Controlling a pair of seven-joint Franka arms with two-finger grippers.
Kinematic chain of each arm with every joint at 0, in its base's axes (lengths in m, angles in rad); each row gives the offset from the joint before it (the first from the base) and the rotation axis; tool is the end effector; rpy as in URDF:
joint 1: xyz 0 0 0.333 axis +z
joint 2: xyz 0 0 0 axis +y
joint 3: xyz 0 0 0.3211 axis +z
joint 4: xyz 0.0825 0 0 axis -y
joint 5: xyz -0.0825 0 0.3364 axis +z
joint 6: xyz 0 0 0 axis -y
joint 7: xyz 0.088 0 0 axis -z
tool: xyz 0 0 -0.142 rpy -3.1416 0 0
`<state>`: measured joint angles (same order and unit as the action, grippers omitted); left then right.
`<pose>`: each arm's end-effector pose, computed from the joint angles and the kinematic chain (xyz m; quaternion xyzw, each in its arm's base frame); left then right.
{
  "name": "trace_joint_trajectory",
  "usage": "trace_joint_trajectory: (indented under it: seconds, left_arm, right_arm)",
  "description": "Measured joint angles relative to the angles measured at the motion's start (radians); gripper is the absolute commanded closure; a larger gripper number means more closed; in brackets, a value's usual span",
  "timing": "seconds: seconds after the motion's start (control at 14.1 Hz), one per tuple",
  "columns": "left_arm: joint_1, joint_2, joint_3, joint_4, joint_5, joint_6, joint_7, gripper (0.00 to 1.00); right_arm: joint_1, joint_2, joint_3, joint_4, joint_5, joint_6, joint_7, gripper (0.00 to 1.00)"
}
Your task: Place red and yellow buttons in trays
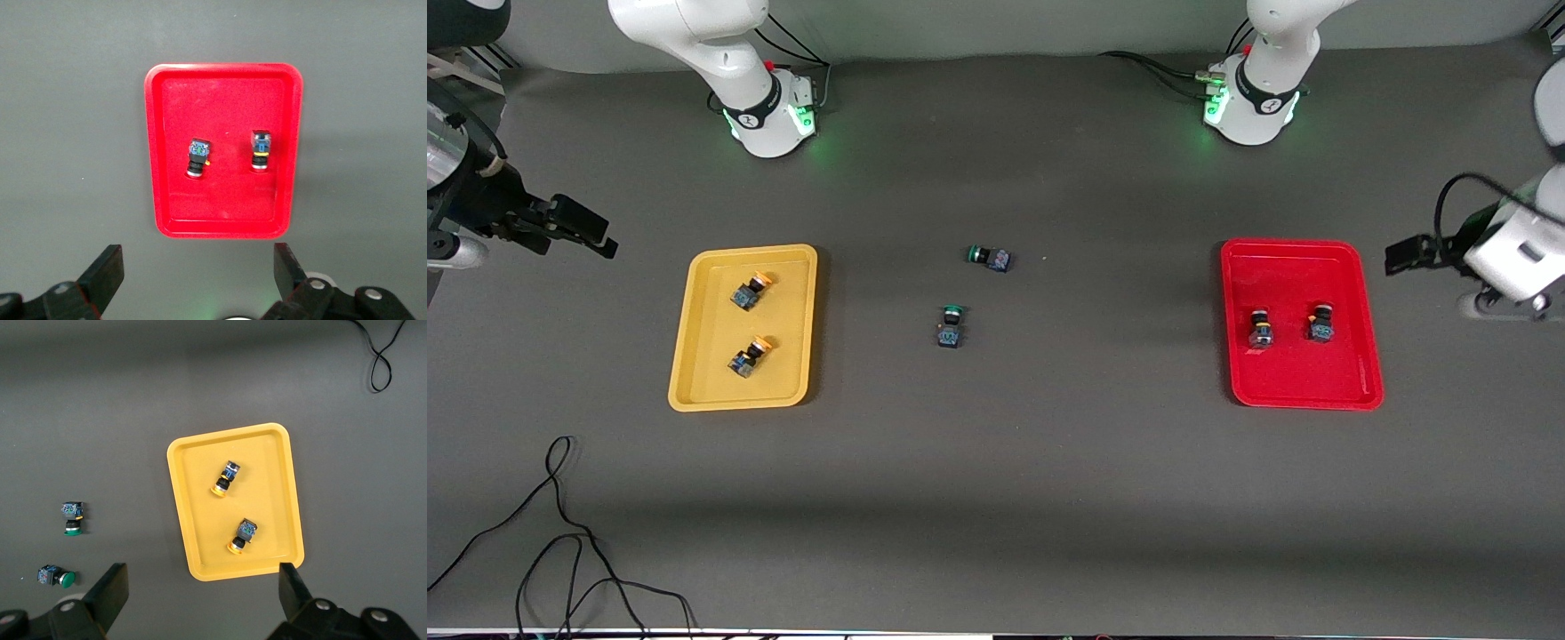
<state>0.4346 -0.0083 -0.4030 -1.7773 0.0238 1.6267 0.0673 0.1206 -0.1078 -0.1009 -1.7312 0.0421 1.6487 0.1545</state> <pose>0.4927 0.0182 0.5161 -0.9972 0.0192 0.0720 0.0099 0.4793 0.0127 0.5860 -0.9972 0.0685 -0.0100 0.0274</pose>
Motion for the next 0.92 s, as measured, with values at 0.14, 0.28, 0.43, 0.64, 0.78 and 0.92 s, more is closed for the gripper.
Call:
trace_joint_trajectory:
  seconds: [0.14, 0.28, 0.43, 0.64, 0.78, 0.92]
  left_arm:
    - [-0.203, -0.015, 0.187, 0.039, -0.022, -0.026, 0.001, 0.0]
    - [-0.397, -0.014, 0.35, 0.062, -0.026, -0.027, 0.0, 0.0]
    - [-0.472, -0.012, 0.404, 0.073, -0.026, -0.027, -0.001, 0.0]
    - [-0.479, -0.011, 0.412, 0.082, -0.026, -0.03, -0.001, 0.0]
    - [-0.479, -0.011, 0.415, 0.09, -0.026, -0.048, -0.001, 0.0]
    - [-0.479, -0.011, 0.415, 0.092, -0.026, -0.053, -0.001, 0.0]
  right_arm:
    - [0.003, 0.009, 0.003, 0.017, -0.009, -0.01, -0.027, 0.0]
    - [0.005, 0.015, 0.006, 0.02, -0.021, -0.029, -0.059, 0.0]
    - [0.005, 0.024, 0.006, 0.02, -0.022, -0.032, -0.063, 0.0]
    - [0.005, 0.036, 0.006, 0.026, -0.022, -0.032, -0.063, 0.0]
    - [0.005, 0.047, 0.006, 0.044, -0.022, -0.032, -0.063, 0.0]
    - [0.005, 0.059, 0.005, 0.063, -0.022, -0.032, -0.05, 0.0]
